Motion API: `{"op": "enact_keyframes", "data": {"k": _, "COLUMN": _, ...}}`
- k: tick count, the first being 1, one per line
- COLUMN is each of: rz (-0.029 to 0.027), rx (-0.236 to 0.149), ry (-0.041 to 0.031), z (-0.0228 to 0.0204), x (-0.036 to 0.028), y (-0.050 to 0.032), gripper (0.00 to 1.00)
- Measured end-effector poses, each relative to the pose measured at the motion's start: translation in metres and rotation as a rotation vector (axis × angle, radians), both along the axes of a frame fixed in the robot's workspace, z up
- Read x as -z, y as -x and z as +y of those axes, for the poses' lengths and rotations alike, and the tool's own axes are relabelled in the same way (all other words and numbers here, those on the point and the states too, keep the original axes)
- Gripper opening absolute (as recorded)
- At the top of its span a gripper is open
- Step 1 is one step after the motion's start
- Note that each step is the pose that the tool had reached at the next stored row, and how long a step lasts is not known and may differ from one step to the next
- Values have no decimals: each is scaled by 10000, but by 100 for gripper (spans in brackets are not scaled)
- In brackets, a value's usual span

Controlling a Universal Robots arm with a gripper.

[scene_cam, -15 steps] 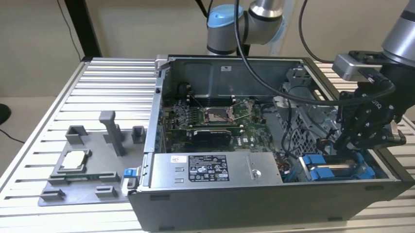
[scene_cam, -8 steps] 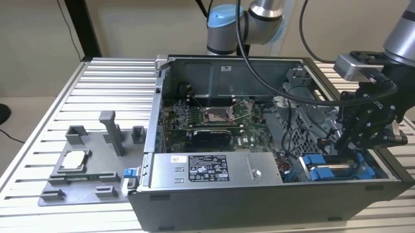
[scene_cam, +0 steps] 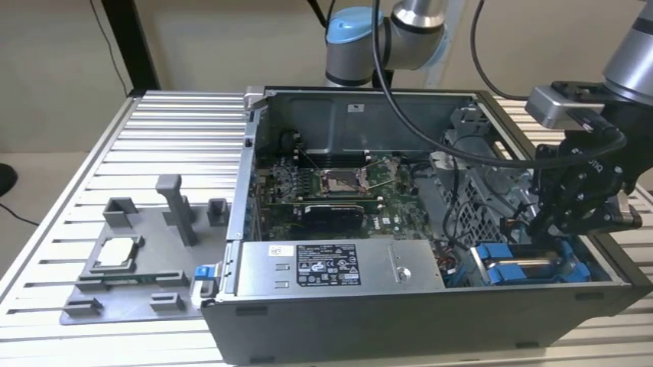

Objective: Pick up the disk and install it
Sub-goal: 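Insert the first disk wire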

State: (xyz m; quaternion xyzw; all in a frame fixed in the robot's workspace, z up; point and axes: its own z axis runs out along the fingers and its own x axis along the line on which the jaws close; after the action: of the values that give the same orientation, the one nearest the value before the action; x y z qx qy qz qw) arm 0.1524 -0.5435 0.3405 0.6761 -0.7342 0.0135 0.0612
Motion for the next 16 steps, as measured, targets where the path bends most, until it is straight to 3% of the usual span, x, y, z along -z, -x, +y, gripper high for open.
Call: {"op": "enact_keyframes", "data": {"k": 16, "rz": 0, "rx": -137, "ry": 1, "z": -1, "x": 22, "y": -1, "gripper": 0}}
